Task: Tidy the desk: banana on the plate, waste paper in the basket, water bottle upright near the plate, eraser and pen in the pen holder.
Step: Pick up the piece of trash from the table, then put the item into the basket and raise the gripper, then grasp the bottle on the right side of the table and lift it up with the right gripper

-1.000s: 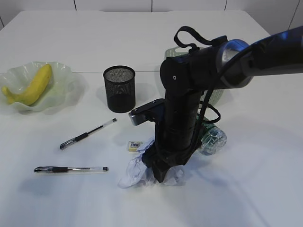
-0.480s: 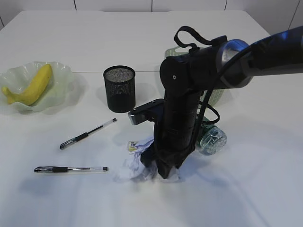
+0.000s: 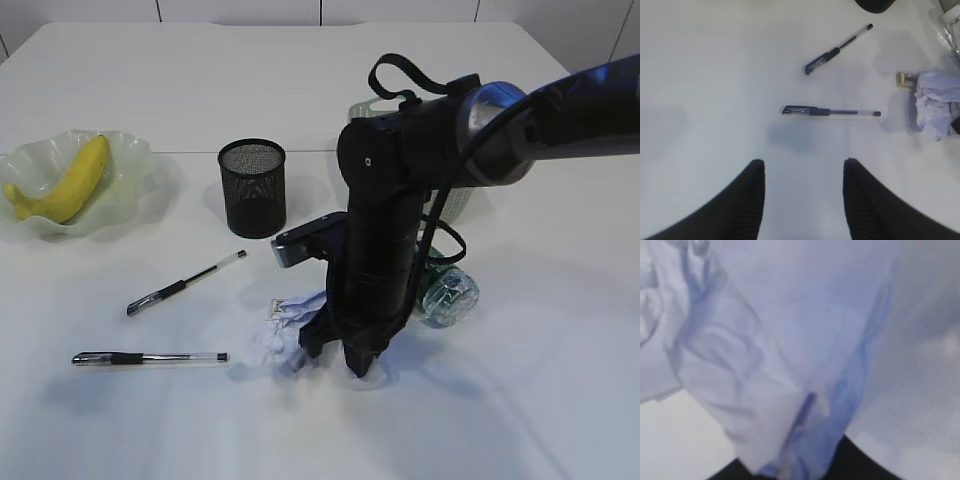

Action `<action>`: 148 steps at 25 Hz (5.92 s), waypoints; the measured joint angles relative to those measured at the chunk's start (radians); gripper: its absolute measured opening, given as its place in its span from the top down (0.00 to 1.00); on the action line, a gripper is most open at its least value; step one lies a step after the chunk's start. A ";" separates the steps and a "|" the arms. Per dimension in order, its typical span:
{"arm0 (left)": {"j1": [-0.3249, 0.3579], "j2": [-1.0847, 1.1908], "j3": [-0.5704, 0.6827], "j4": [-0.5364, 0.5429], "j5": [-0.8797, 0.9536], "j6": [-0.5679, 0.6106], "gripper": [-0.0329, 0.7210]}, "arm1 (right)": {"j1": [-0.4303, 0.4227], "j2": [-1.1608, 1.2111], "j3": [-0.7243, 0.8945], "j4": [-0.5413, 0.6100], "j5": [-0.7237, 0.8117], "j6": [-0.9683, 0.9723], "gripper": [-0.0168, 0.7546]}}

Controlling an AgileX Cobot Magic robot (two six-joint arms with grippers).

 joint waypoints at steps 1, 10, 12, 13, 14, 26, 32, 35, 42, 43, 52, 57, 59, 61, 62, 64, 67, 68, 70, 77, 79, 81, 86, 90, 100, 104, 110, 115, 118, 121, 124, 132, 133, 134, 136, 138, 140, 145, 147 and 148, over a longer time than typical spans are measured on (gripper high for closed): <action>0.000 0.000 0.000 0.000 0.000 0.000 0.48 | 0.000 0.000 0.000 0.000 0.011 -0.002 0.97; 0.000 0.000 0.000 0.000 0.000 0.000 0.48 | 0.000 -0.120 0.000 0.009 0.068 -0.018 0.98; 0.000 0.000 0.000 0.000 0.000 0.000 0.48 | 0.000 -0.168 0.000 0.011 0.081 -0.019 0.98; 0.000 0.000 0.000 0.000 0.000 0.000 0.48 | 0.000 -0.188 0.000 0.011 0.091 -0.021 0.98; 0.000 0.000 0.000 0.000 0.000 0.000 0.48 | 0.000 -0.210 0.000 0.011 0.096 -0.021 0.98; 0.000 0.000 0.000 0.000 0.002 0.000 0.48 | -0.042 -0.293 -0.131 -0.163 0.090 0.014 0.98; 0.000 0.000 0.000 0.000 0.002 0.000 0.48 | -0.170 -0.293 -0.222 -0.172 0.021 0.074 0.98; 0.000 0.000 0.000 0.000 0.002 0.000 0.48 | -0.228 -0.291 -0.244 -0.176 -0.026 0.098 0.98; 0.000 0.000 0.000 0.000 0.000 0.000 0.48 | -0.285 -0.153 -0.369 -0.176 -0.079 0.120 0.98; 0.000 0.000 0.000 0.000 0.000 0.000 0.48 | -0.288 -0.121 -0.390 -0.176 -0.084 0.122 0.98; 0.000 0.000 0.000 0.000 -0.017 0.000 0.48 | -0.327 0.101 -0.608 -0.167 -0.104 0.155 0.98; 0.000 0.000 0.000 0.000 -0.019 0.000 0.48 | -0.366 0.125 -0.619 -0.167 -0.131 0.176 0.98; 0.000 0.000 0.000 0.000 -0.023 0.000 0.48 | -0.381 0.129 -0.621 -0.166 -0.138 0.178 0.98; 0.000 0.000 0.000 0.000 -0.033 0.000 0.48 | -0.389 0.138 -0.621 -0.160 -0.139 0.178 0.98; 0.000 0.000 0.000 0.000 -0.040 0.000 0.48 | -0.391 0.140 -0.621 -0.156 -0.139 0.178 0.98; 0.000 0.000 0.000 0.000 -0.046 0.000 0.49 | -0.394 0.143 -0.621 -0.154 -0.140 0.178 0.98; 0.000 0.000 0.000 0.000 -0.046 0.000 0.49 | -0.394 0.146 -0.621 -0.148 -0.146 0.180 0.97; 0.000 0.000 0.000 0.000 -0.046 0.000 0.49 | -0.394 0.146 -0.621 -0.146 -0.148 0.180 0.95; 0.000 0.000 0.000 0.000 -0.046 0.000 0.49 | -0.394 0.152 -0.621 -0.145 -0.150 0.189 0.88; 0.000 0.000 0.000 0.000 -0.046 0.000 0.50 | -0.394 0.158 -0.621 -0.145 -0.163 0.198 0.53; 0.000 0.000 0.000 0.000 -0.046 0.000 0.50 | -0.394 0.160 -0.621 -0.139 -0.163 0.198 0.51; 0.000 0.000 0.000 0.000 -0.046 0.000 0.50 | -0.394 0.162 -0.621 -0.139 -0.163 0.201 0.50; 0.000 0.000 0.000 0.000 -0.046 0.000 0.50 | -0.394 0.162 -0.625 -0.107 -0.128 0.202 0.50; 0.000 0.000 0.000 0.000 -0.046 0.000 0.50 | -0.394 0.156 -0.648 -0.084 -0.046 0.202 0.49; 0.000 0.000 0.000 0.004 -0.046 0.000 0.50 | -0.394 0.050 -0.667 -0.074 0.087 0.245 0.49; 0.000 0.000 0.000 0.005 -0.037 0.000 0.50 | -0.394 0.015 -0.669 -0.069 0.172 0.245 0.49; 0.000 0.000 0.000 0.006 -0.007 0.000 0.50 | -0.394 -0.054 -0.613 0.002 0.192 0.207 0.49; 0.000 0.000 0.000 0.006 0.012 0.000 0.50 | -0.394 -0.181 -0.464 0.019 0.192 0.176 0.49; 0.000 0.000 0.000 0.008 0.015 0.000 0.50 | -0.394 -0.288 -0.317 0.019 0.192 0.152 0.49; 0.000 0.000 0.000 0.008 0.017 0.000 0.50 | -0.394 -0.392 -0.170 0.019 0.192 0.132 0.49; 0.000 0.000 0.000 0.005 0.018 0.000 0.50 | -0.374 -0.466 -0.038 0.017 0.181 0.064 0.49; 0.000 0.000 0.000 -0.021 0.030 0.000 0.50 | -0.156 -0.451 0.030 -0.160 0.058 -0.024 0.49; 0.000 0.000 0.000 -0.023 0.030 0.000 0.50 | -0.138 -0.437 0.030 -0.185 0.041 -0.024 0.49; 0.000 0.000 0.000 -0.026 0.032 0.000 0.50 | -0.123 -0.425 0.030 -0.192 0.032 -0.024 0.49; 0.000 0.000 0.000 -0.025 0.034 0.000 0.50 | -0.115 -0.387 0.021 -0.203 0.026 -0.019 0.49; 0.000 0.000 0.000 -0.025 0.035 0.000 0.50 | -0.115 -0.359 0.010 -0.217 0.021 -0.015 0.48; 0.000 0.000 0.000 -0.025 0.036 0.000 0.50 | -0.115 -0.330 -0.011 -0.240 0.019 -0.013 0.43; 0.000 0.000 0.000 -0.027 0.034 0.000 0.50 | -0.115 -0.244 -0.086 -0.249 0.025 -0.010 0.30; 0.000 0.000 0.000 -0.027 0.032 0.000 0.50 | -0.115 -0.198 -0.114 -0.249 0.039 -0.006 0.28; 0.000 0.000 0.000 -0.027 0.030 0.000 0.50 | -0.115 -0.172 -0.127 -0.247 0.045 -0.006 0.28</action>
